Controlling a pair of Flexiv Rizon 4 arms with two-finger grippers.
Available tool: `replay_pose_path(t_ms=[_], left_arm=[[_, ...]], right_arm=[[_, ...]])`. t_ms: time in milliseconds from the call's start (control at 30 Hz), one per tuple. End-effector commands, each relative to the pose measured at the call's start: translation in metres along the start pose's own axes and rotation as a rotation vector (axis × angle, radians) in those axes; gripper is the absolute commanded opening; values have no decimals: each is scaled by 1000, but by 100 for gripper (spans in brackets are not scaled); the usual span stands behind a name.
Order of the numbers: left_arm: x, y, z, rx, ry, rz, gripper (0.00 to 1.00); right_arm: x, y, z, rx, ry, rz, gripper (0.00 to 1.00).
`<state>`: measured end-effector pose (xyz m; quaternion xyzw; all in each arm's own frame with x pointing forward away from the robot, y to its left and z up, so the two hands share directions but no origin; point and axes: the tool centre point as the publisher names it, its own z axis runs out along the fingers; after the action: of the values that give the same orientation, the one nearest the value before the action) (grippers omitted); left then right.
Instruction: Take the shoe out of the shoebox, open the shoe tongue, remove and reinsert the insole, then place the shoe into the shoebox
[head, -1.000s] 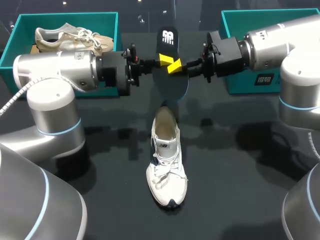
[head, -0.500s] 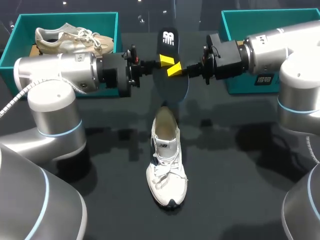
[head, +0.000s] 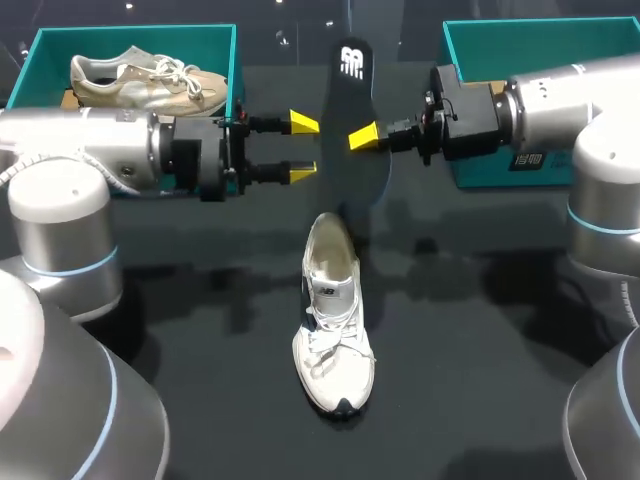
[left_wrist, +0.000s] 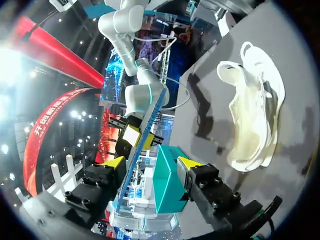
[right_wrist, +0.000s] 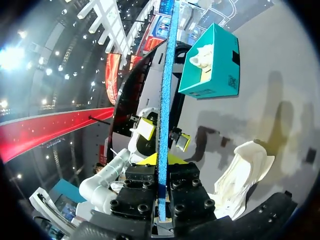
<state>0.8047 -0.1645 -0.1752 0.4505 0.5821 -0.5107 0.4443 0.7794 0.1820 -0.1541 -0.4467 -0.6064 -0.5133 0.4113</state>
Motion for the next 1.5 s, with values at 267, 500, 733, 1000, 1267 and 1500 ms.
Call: replay_pose_path(t_ms=[267, 500, 733, 1000, 1267, 1500], left_arm=[[-6, -11, -34, -4, 186, -133, 100], [0, -18, -38, -61, 279, -250, 100], [14, -13, -61, -386, 603, -568, 100], [14, -13, -61, -386, 603, -568, 100], [25, -11, -57, -436, 610, -683, 100], [57, -22, -49, -545, 662, -847, 100]], right_arm=[[-1, -5, -5, -6, 3, 0, 0], [-4, -7, -8, -11, 11, -37, 0], [-15, -11, -12, -25, 32, -107, 0], [-15, -11, -12, -25, 32, -107, 0], [-16, -11, -13, -31, 52, -150, 0], [-26, -11, -17, -48, 40, -255, 0]])
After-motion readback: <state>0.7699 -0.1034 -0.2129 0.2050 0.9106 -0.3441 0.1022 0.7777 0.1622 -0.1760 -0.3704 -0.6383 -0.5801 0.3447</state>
